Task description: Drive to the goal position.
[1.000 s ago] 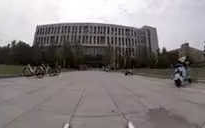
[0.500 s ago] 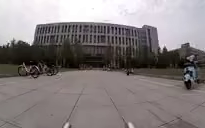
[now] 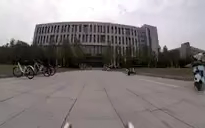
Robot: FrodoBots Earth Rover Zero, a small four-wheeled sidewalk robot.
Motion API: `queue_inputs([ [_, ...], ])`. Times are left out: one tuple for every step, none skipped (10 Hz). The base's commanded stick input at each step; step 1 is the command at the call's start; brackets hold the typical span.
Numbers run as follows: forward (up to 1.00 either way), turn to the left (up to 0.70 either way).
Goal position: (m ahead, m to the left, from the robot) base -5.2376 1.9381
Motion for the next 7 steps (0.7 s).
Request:
queue_inputs([
  [0.85,0.00],
  [0.85,0.00],
  [0.85,0.00],
  [0.85,0.00],
  [0.85,0.00],
  [0.85,0.00],
  [0.85,0.00],
])
